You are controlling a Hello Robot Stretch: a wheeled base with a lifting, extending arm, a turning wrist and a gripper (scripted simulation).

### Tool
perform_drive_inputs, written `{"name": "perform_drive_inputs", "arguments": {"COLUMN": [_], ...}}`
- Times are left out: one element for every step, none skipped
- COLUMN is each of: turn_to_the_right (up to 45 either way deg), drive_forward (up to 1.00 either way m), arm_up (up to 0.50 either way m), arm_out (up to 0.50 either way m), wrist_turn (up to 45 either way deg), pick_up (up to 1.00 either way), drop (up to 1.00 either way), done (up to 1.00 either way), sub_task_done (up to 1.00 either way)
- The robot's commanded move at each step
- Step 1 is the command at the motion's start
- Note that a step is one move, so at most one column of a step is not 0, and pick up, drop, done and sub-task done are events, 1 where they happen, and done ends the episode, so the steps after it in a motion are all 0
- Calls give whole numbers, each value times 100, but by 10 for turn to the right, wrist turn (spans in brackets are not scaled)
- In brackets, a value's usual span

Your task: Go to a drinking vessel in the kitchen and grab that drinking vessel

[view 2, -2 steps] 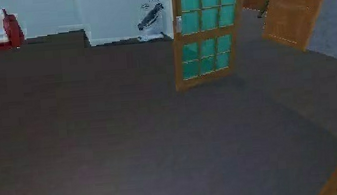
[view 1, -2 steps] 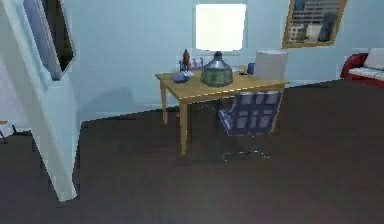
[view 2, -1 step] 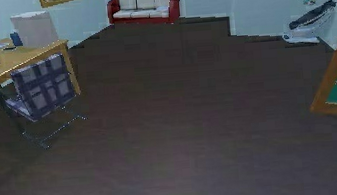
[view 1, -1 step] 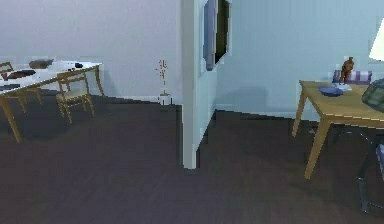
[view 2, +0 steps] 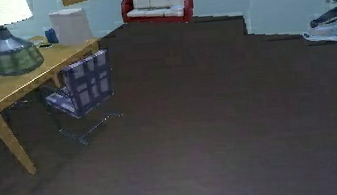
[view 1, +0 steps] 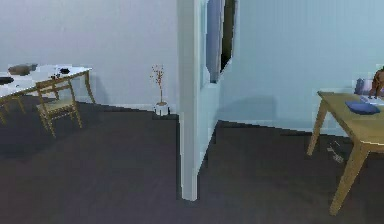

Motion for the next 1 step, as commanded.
{"name": "perform_drive_inputs", "arguments": {"turn_to_the_right": [-450], "drive_forward": [0], "arm_up": [0], "arm_out": [0], "wrist_turn": [0], "pick_up": [0], "drop": [0], "done": [0], "sub_task_done": [0]}}
